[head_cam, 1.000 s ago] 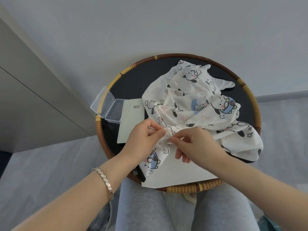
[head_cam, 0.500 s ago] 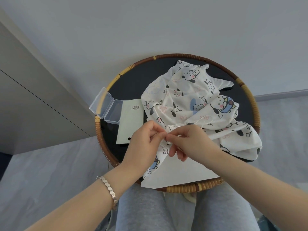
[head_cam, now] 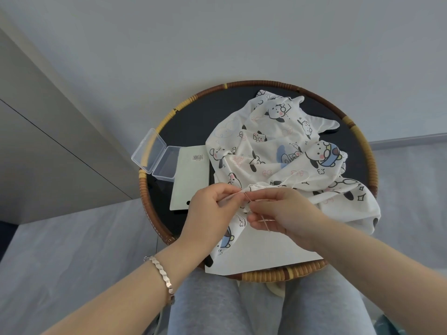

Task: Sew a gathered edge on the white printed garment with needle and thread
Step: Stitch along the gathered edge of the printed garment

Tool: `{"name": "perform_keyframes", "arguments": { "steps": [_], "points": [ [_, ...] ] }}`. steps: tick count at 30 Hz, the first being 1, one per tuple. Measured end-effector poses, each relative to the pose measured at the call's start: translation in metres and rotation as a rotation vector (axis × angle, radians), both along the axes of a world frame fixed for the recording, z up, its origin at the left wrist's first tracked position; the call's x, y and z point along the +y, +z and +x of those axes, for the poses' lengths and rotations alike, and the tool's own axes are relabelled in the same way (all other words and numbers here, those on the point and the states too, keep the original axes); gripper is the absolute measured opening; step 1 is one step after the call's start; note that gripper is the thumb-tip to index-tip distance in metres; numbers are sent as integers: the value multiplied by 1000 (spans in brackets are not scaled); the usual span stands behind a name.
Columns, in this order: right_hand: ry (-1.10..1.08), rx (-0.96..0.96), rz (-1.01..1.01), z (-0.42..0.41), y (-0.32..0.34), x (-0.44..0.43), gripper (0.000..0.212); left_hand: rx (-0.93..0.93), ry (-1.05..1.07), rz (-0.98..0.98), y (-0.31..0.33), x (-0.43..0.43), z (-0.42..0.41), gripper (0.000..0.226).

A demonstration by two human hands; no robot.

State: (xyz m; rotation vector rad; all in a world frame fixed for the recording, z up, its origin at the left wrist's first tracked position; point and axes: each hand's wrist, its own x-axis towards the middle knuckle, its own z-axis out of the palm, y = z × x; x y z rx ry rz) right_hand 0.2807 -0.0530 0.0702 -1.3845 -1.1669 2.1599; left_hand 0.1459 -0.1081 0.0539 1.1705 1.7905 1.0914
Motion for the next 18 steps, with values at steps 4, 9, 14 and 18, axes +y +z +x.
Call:
{"name": "perform_keyframes", "arguments": {
  "steps": [4, 9, 14, 18],
  "points": [
    [-119, -7, 121, -2, 1, 0, 10, 145, -85, 93, 4, 1, 1, 13],
    [-19, -68, 340, 0, 2, 12, 21, 243, -187, 138, 5, 5, -3, 11],
    [164, -186, 359, 1, 6, 24, 6, 259, -185, 126, 0, 9, -1, 9],
    [171, -242, 454, 0, 4, 28, 13, 216, -184, 103, -1, 12, 1, 6]
  ]
}}
